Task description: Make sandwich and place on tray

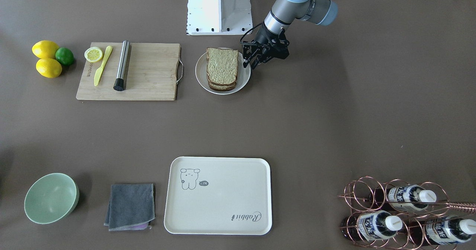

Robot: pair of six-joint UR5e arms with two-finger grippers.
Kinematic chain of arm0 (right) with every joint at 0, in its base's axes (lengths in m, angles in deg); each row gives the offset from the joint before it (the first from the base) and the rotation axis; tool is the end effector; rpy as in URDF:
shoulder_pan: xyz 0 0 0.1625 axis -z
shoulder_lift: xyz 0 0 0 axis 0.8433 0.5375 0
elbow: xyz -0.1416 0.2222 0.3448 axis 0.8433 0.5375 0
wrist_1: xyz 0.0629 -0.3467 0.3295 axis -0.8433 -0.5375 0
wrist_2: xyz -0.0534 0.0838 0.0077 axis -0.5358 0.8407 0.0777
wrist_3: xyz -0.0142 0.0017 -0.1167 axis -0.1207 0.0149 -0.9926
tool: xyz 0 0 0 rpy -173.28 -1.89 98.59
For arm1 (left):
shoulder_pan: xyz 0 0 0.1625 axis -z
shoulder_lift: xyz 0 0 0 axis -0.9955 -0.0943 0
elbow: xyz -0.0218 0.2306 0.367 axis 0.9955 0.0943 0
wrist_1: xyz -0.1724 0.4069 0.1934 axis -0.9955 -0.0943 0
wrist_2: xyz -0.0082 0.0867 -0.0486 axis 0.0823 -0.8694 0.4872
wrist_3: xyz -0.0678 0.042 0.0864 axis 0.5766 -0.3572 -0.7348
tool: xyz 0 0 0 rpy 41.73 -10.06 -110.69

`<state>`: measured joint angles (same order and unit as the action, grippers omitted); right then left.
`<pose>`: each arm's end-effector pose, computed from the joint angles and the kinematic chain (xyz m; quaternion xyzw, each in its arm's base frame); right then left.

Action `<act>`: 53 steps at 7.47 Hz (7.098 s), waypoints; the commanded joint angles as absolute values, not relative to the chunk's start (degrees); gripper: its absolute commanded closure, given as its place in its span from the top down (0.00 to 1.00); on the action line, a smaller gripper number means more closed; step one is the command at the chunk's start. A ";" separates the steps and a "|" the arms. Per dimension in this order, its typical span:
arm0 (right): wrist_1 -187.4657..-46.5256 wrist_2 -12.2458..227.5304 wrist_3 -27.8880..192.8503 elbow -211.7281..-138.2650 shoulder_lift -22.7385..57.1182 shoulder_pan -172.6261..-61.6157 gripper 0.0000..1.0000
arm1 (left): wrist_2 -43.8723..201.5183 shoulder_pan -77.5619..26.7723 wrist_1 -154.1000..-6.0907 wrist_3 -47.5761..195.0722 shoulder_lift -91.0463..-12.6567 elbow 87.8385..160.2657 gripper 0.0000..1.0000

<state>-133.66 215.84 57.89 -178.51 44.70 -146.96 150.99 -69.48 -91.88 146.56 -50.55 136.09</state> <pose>0.0512 -0.5015 0.6958 -0.0119 -0.3533 -0.0571 0.9337 0.6212 -0.2978 0.2818 0.0606 0.5661 -0.0723 0.8189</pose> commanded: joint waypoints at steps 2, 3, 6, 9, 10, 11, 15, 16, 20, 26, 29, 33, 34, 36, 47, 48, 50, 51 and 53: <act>-133.59 215.84 57.89 -178.51 44.68 -146.96 1.00 | 150.98 -69.65 -91.96 146.64 -50.80 135.56 0.36; -133.59 215.84 57.89 -178.51 44.68 -146.96 1.00 | 150.98 -69.65 -91.96 146.56 -50.80 135.56 0.36; -133.59 215.84 57.89 -178.24 44.68 -146.96 1.00 | 150.98 -69.74 -91.96 146.56 -50.89 135.48 0.32; -133.59 215.84 57.98 -178.24 44.59 -146.96 1.00 | 150.98 -69.65 -91.96 146.56 -51.06 135.56 0.00; -133.59 215.84 58.07 -178.15 44.59 -146.96 1.00 | 150.98 -69.56 -91.96 146.56 -51.07 135.56 0.00; -133.59 215.93 57.98 -178.15 44.59 -146.96 1.00 | 151.16 -69.30 -91.96 146.56 -51.07 135.74 0.00; -133.59 215.93 58.07 -177.98 44.68 -146.96 1.00 | 154.12 -66.59 -91.70 146.38 -51.07 136.27 0.00; -133.59 215.84 58.16 -177.89 44.68 -146.96 1.00 | 159.02 -63.09 -91.35 146.38 -52.11 136.27 0.00; -133.59 215.93 58.51 -177.45 44.68 -146.96 1.00 | 166.61 -52.89 -89.08 139.98 -59.91 129.53 0.00; -133.50 216.19 58.33 -176.31 44.59 -146.87 1.00 | 175.84 -40.14 -86.69 133.48 -84.70 98.00 0.00; -133.50 216.28 58.25 -175.96 44.59 -146.87 1.00 | 176.47 -37.05 -87.73 131.63 -92.01 84.28 0.00; -133.33 216.28 58.16 -175.96 44.41 -146.87 1.00 | 175.68 -37.65 -96.35 130.91 -93.60 73.78 0.00; -133.33 216.28 58.16 -175.96 44.33 -146.87 1.00 | 175.59 -38.35 -96.79 130.91 -93.78 73.78 0.00; -133.33 216.28 58.16 -175.96 44.33 -146.87 1.00 | 174.63 -39.33 -98.28 131.09 -93.78 73.78 0.12; -133.33 216.28 57.98 -175.69 44.41 -146.87 1.00 | 181.13 -30.31 -75.18 110.53 -43.58 140.19 0.99; -133.33 216.19 57.98 -175.61 44.33 -146.87 1.00 | 181.39 -25.14 -74.83 100.08 -36.98 141.09 0.99; -133.33 216.11 57.89 -175.52 44.59 -146.96 1.00 | 184.45 -13.21 -74.12 77.50 -29.82 136.57 0.98; -133.33 216.02 57.89 -175.52 44.59 -146.96 1.00 | 186.21 -8.18 -71.77 68.25 -29.36 133.05 0.98; -133.33 216.02 57.90 -175.52 44.68 -146.88 1.00 | 185.70 -0.87 -64.31 53.63 -27.44 128.64 0.98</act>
